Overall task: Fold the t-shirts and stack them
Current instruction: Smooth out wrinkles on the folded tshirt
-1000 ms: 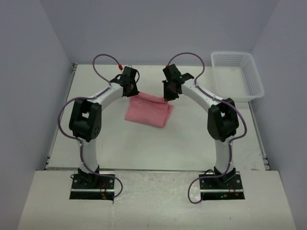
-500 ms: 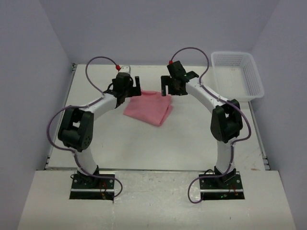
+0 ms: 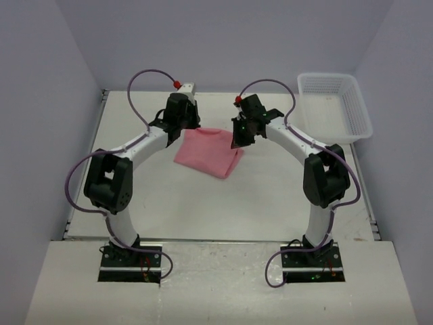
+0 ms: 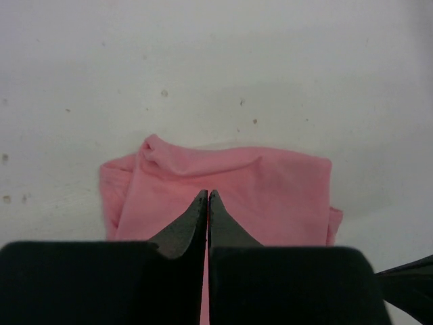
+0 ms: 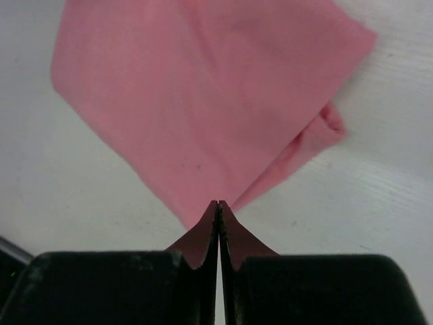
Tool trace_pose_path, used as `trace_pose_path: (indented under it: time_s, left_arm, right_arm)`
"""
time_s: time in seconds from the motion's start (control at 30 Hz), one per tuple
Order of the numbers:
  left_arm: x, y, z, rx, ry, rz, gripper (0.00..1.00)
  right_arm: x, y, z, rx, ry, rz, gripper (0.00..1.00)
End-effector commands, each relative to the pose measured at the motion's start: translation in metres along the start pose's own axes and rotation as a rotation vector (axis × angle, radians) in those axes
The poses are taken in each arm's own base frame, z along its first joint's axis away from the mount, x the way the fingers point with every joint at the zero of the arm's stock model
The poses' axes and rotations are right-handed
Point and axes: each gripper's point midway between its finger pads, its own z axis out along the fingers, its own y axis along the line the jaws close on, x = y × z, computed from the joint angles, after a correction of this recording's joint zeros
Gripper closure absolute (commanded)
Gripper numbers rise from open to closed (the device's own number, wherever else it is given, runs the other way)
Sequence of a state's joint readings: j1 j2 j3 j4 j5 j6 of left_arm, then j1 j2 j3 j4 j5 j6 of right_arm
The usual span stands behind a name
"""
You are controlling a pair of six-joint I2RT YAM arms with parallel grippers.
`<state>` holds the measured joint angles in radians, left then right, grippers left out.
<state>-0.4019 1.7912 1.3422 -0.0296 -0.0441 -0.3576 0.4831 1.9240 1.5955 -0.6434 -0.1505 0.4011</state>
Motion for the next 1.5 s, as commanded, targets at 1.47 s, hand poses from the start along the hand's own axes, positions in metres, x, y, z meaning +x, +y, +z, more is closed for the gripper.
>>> trace_pose_path:
  time_s: [1.47]
  left_arm:
    - [0.059, 0.025, 0.140, 0.361, 0.171, -0.234, 1.00]
  right_arm:
    - [0.099, 0.034, 0.063, -0.294, 0.330, 0.150, 1.00]
